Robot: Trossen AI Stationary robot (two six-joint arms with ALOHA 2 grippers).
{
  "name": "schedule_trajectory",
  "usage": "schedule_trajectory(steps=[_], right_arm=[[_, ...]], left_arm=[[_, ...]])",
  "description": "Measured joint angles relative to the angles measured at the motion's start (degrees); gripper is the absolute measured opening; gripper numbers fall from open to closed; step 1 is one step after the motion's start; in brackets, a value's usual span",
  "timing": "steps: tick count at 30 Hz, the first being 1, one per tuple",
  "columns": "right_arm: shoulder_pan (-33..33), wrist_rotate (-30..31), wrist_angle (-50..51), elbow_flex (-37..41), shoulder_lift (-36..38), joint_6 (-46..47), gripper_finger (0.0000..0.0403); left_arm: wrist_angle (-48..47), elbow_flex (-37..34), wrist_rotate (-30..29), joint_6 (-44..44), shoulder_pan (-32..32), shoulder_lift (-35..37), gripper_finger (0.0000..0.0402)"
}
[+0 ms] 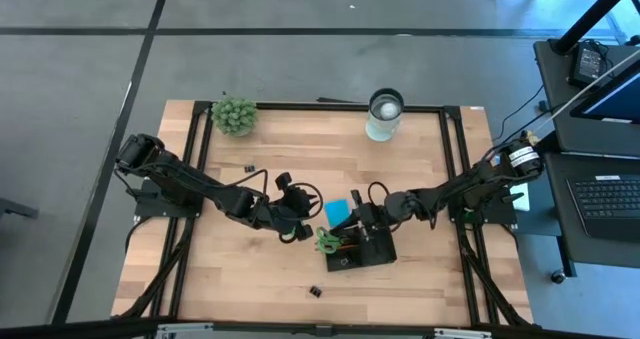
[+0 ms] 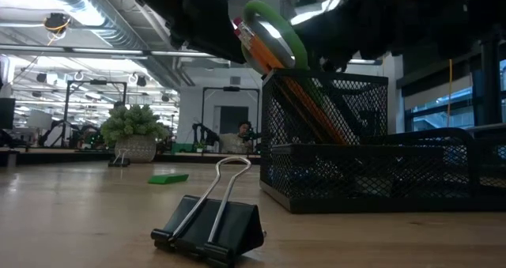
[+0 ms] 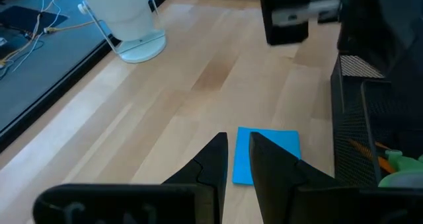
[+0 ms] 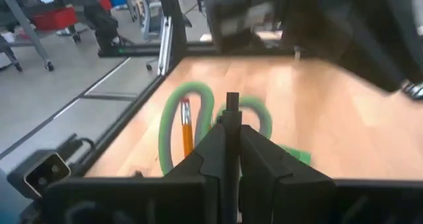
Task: Pick and place office supplies into organizer
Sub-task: Put the pen into the top left slot of the desk organizer
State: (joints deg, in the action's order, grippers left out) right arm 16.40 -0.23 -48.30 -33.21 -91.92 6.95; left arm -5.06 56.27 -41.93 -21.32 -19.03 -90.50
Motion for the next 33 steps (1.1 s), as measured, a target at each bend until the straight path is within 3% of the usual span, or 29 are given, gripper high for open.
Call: schedule_trajectory(steps=[9, 21, 33], right_arm=[[0.00, 0.00, -3.20, -0.02, -5.49, 1.93, 0.0041], [0.00, 0.09, -3.38, -0.07, -6.69, 4.52, 0.0046], [0.00, 0.09, -2.97, -0.35, -5.60, 4.51, 0.0167]], left_arm=[[0.02, 0.00, -0.35, 0.00, 0.00, 0.00, 0.0058], [0.13, 0.00, -0.37, -0.02, 0.00, 0.00, 0.0058], [0.13, 0.00, -0.37, 0.87, 0.00, 0.00, 0.0059]])
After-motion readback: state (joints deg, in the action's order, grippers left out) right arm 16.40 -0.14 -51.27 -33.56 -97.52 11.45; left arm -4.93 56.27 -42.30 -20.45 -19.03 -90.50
